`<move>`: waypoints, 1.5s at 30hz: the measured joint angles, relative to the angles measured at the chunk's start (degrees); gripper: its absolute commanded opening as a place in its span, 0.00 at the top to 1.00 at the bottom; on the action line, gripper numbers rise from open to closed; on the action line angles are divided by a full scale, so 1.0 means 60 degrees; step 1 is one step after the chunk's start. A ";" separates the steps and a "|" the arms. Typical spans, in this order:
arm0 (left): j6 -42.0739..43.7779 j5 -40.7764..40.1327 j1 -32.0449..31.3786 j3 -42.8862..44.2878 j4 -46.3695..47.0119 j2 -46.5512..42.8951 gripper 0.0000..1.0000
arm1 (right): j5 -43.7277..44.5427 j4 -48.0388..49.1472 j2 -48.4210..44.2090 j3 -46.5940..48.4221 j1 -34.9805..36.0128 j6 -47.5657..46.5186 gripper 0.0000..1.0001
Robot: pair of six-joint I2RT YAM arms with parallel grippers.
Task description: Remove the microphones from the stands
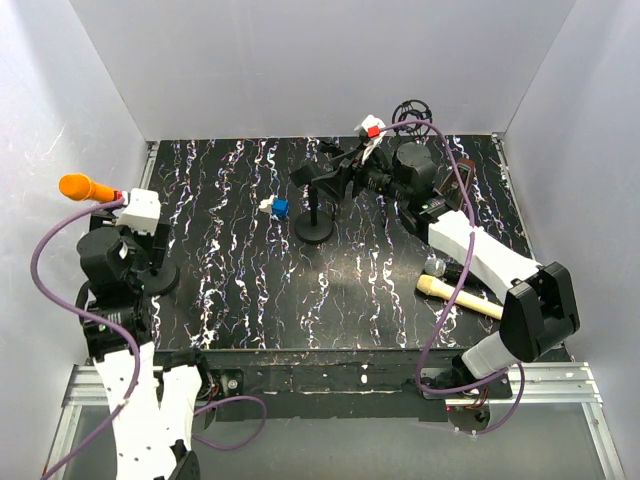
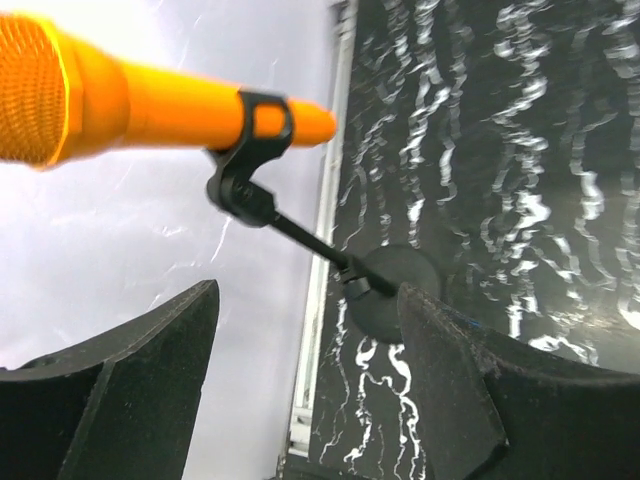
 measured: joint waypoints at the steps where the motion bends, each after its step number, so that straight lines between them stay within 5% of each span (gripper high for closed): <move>1: -0.0080 -0.0430 0.0073 -0.0302 0.0346 0.0055 0.28 | -0.0015 -0.0033 -0.0036 0.0000 -0.0011 0.0055 0.21; 9: -0.0871 -0.2900 0.0404 -0.2681 0.3293 0.0160 0.30 | -0.0244 -0.0820 -0.0193 0.0004 -0.0011 0.0051 0.21; 17: -0.1818 -0.3082 0.0430 -0.4943 0.6298 0.0415 0.37 | -0.0401 -0.1847 -0.0208 0.0535 -0.0011 -0.0066 0.21; 28: -0.2718 -0.2790 0.0623 -0.6204 0.9748 0.1727 0.71 | 0.0040 -0.3373 -0.0433 0.0816 -0.0007 -0.1016 0.21; 33: -0.3013 -0.2721 0.0739 -0.6204 1.0225 0.1694 1.00 | 0.0113 -0.3738 -0.0470 0.0816 0.0000 -0.1231 0.21; 40: -0.3231 -0.1814 0.0769 -0.5898 0.9504 0.1450 1.00 | -0.0073 -0.3850 -0.0488 0.0816 0.0004 -0.1727 0.19; 45: -0.3646 0.0106 0.0783 -0.5235 0.8204 0.1362 1.00 | -0.0761 -0.4404 -0.0601 0.0918 0.0004 -0.2313 0.19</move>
